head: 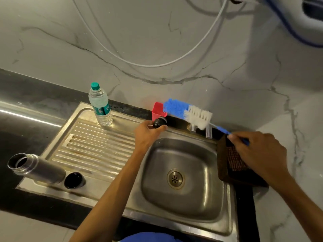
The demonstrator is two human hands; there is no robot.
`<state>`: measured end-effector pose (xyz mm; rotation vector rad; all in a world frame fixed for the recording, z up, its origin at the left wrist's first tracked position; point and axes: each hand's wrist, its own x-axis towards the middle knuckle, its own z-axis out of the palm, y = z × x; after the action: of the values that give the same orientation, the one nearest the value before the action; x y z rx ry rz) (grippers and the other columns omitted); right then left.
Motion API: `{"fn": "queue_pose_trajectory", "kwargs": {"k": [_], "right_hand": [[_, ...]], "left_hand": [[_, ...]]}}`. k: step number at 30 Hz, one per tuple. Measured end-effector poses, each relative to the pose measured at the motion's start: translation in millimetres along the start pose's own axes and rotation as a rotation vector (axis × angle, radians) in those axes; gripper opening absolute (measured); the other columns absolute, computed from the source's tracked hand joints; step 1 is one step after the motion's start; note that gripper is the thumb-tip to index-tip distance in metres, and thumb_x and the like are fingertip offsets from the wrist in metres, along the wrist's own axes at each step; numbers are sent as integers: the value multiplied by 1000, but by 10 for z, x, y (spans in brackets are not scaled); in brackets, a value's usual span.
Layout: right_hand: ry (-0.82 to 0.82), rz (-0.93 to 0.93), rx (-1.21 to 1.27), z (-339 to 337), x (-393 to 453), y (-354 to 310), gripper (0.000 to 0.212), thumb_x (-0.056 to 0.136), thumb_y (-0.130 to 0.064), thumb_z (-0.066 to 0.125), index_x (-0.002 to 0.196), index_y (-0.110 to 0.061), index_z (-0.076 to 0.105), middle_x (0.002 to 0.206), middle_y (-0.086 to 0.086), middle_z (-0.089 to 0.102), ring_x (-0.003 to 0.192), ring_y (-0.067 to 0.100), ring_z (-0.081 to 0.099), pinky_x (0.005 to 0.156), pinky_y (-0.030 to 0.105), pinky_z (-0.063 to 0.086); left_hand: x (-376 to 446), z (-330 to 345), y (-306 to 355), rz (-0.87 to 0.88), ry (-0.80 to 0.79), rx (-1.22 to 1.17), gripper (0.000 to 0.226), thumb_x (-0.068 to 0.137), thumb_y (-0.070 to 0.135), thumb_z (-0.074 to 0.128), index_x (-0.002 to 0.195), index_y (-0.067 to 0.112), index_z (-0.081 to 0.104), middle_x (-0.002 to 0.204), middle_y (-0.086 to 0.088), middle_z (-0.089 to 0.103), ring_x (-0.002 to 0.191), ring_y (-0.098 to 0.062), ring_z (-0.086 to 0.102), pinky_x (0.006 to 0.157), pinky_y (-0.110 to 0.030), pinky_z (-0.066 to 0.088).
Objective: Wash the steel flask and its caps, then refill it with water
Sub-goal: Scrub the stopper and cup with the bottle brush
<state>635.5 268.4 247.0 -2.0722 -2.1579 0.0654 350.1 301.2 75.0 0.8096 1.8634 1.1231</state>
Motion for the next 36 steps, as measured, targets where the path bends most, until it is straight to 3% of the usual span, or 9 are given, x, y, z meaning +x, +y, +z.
{"fn": "queue_pose_trajectory", "kwargs": {"k": [4,8,12,18,22,24,27,30,36], "right_hand": [[-6,49,38,244,-289,172,24,98,-48,58,111,-39,76,72,-5,55,67,20,53,61,30,43],[42,79,102,303,-459,280,19,97,-44,62,108,-39,78,64,-12,49,59,15,46,59,30,40],[106,77,125,268,-626,366,15,93,-41,69,103,-36,80,59,-8,54,56,24,56,56,33,49],[119,98,140,396,-634,343,16,94,-41,67,104,-38,79,65,-1,62,63,30,61,59,35,49],[137,90,133,395,-751,401,14,94,-42,67,102,-39,78,61,-7,58,57,26,58,56,35,50],[101,99,130,458,-783,379,20,94,-48,59,105,-41,75,67,-4,65,61,29,62,59,41,54],[102,119,169,509,-771,346,18,95,-46,58,99,-39,74,63,-7,62,59,27,60,58,40,54],[89,131,150,501,-763,356,21,95,-48,55,98,-38,72,64,-9,62,63,27,61,60,41,54],[83,146,169,557,-695,209,17,98,-43,61,102,-38,77,72,0,67,68,30,60,61,32,39]], "left_hand": [[-110,162,241,132,-37,97,45,62,54,93,94,25,78,80,11,78,76,-3,74,83,-25,60],[-211,226,343,215,-64,178,32,72,44,93,94,27,77,78,13,74,70,5,66,62,0,43],[-28,112,313,112,68,241,36,67,48,91,85,19,78,67,11,68,66,-8,65,56,-6,41],[-567,415,354,362,-211,283,38,70,29,95,102,21,75,86,10,76,73,1,70,66,-7,48],[-387,311,391,283,-60,314,23,71,38,91,79,24,74,73,7,76,70,-12,72,77,-35,60],[-489,319,438,317,-128,257,26,72,35,94,72,35,67,68,15,73,70,-5,72,74,-24,60],[-694,427,390,393,-289,218,31,71,32,97,88,33,72,80,17,76,74,1,73,74,-17,60],[-668,429,313,443,-381,219,48,70,32,98,111,19,77,94,13,80,79,1,75,82,-29,64],[-772,369,315,440,-576,138,51,71,21,99,117,17,77,94,12,81,86,-4,78,81,-22,62]]}}
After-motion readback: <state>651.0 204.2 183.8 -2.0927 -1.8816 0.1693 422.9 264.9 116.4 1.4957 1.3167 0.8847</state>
